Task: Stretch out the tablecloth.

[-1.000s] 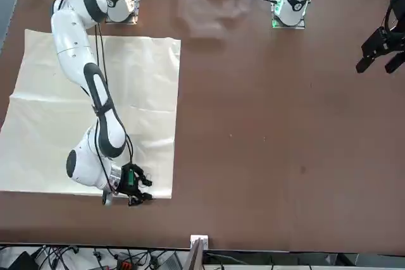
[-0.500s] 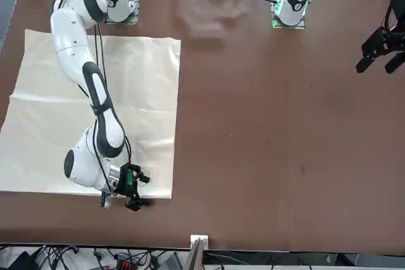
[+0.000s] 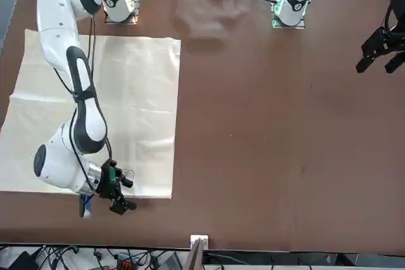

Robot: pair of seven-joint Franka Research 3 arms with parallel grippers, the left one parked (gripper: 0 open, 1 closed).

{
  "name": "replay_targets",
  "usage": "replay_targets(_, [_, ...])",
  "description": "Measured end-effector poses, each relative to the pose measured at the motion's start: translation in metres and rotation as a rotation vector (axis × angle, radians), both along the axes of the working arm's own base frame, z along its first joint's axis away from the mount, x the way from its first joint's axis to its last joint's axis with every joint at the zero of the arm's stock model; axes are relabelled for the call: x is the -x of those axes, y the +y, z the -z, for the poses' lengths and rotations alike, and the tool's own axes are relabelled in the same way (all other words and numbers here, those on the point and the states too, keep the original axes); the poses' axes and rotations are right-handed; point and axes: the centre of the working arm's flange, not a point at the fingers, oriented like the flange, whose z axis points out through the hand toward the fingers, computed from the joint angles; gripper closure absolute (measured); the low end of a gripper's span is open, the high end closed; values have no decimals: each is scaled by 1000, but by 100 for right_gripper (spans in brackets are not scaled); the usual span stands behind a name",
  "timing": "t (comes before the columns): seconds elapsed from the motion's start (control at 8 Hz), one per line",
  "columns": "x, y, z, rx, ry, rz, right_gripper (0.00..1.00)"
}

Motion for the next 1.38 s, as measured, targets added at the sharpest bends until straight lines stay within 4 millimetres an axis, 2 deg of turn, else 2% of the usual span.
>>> replay_targets(0.38, [14, -43, -30, 217, -83, -328, 0])
replay_targets(0.75, [45, -82, -78, 345, -164, -666, 0])
replay_targets(1.12, [85, -109, -147, 464, -179, -894, 0])
replay_targets(1.38, [112, -115, -203, 536, -155, -948, 0])
